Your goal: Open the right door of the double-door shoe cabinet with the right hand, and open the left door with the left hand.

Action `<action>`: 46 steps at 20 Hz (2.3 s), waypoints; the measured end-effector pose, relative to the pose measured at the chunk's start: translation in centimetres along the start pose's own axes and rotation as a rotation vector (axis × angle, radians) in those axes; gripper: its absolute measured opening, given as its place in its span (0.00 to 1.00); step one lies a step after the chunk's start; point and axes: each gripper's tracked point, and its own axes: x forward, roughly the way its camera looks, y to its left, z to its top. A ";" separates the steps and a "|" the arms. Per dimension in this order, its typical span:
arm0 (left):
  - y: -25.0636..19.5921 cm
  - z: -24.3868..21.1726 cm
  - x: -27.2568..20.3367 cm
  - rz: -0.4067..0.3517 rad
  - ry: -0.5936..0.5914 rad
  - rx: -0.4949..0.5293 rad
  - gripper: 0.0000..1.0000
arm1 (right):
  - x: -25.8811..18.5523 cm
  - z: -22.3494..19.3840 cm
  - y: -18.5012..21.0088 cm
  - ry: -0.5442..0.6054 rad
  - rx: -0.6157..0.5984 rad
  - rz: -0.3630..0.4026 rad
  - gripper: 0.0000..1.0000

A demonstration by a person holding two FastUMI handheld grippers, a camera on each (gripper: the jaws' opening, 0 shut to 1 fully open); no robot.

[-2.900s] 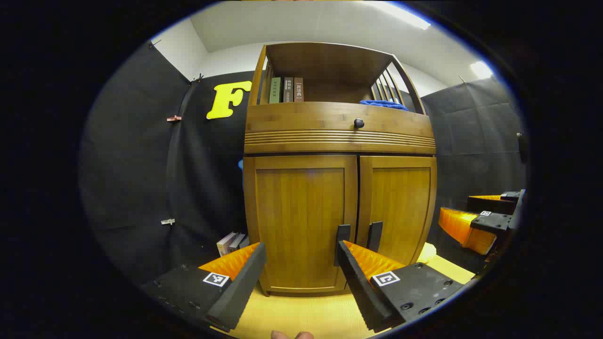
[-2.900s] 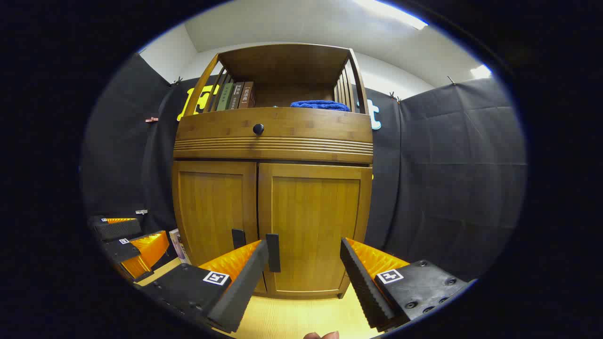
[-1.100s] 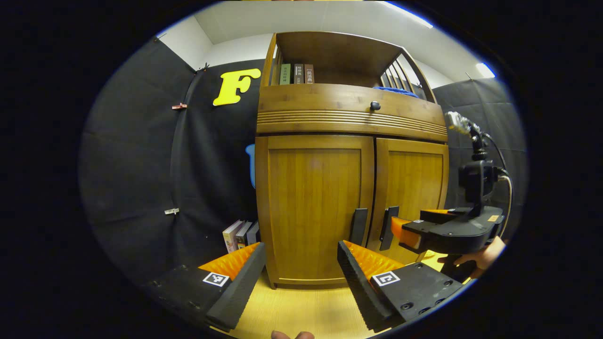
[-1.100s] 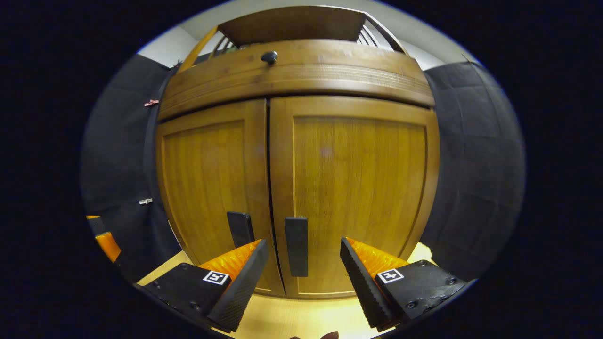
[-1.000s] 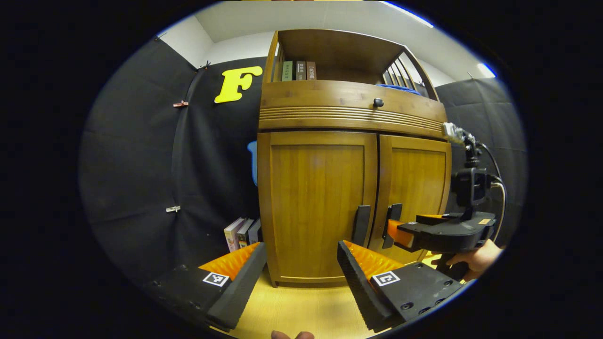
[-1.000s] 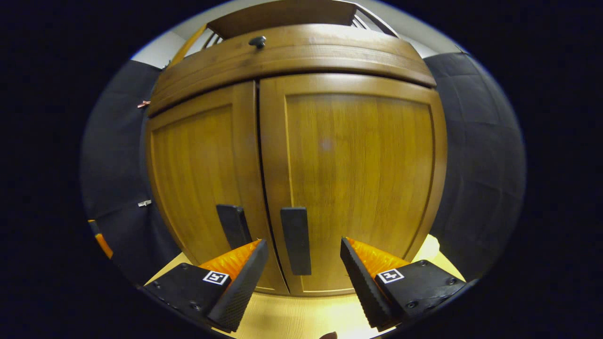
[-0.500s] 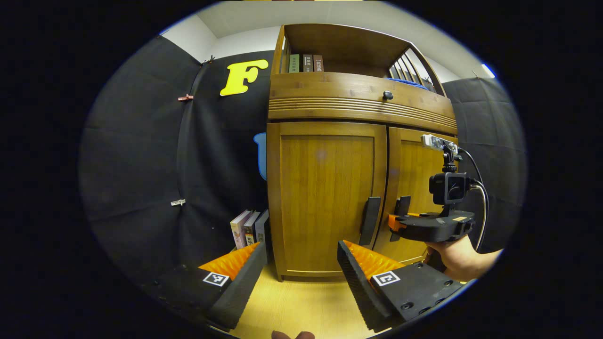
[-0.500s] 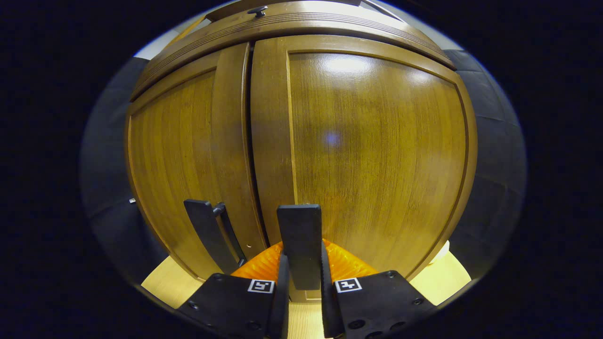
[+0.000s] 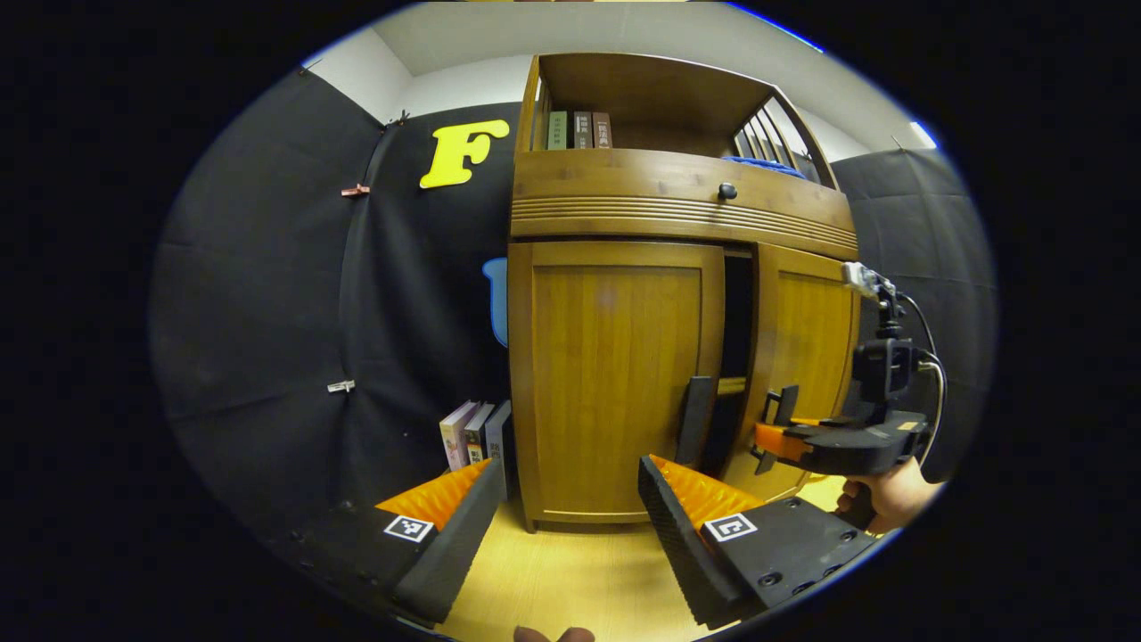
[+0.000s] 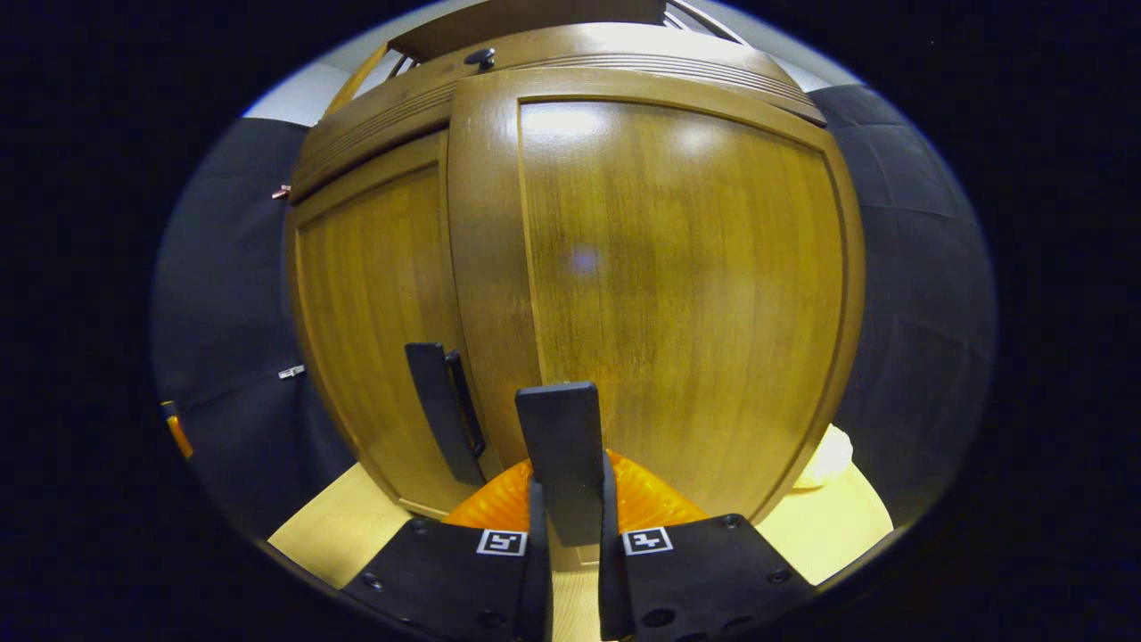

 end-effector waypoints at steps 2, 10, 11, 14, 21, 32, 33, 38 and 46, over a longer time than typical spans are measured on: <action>-0.4 0.1 -0.4 -0.002 -0.007 0.003 0.94 | 0.6 -0.1 -0.4 0.013 0.007 -0.007 0.24; -4.8 -0.8 -1.4 -0.038 0.002 -0.013 0.94 | 0.3 0.6 -1.4 0.026 0.011 -0.028 0.23; -5.7 -0.8 -1.5 -0.045 0.003 -0.013 0.95 | 0.0 0.9 -1.7 0.027 0.018 -0.032 0.23; -8.5 -0.8 -1.3 -0.058 0.000 -0.011 0.95 | -0.7 0.8 -2.8 0.030 0.017 -0.051 0.23; -13.8 0.2 -0.1 -0.062 -0.004 0.004 0.93 | -1.4 1.1 -4.4 0.036 0.113 -0.084 0.22; -17.7 1.1 4.4 -0.043 -0.007 0.021 0.93 | -1.8 2.9 -8.8 -0.024 -0.033 -0.070 0.17; -17.9 1.3 4.7 -0.038 -0.011 0.027 0.94 | -1.5 2.9 -9.1 -0.020 -0.055 -0.068 0.16; -18.0 0.7 6.4 -0.028 -0.010 0.038 0.93 | -2.0 3.0 -9.4 -0.027 -0.055 -0.076 0.18; -17.0 -0.3 10.8 -0.013 -0.007 0.021 0.95 | -1.9 5.9 -12.4 -0.187 -0.021 -0.242 0.82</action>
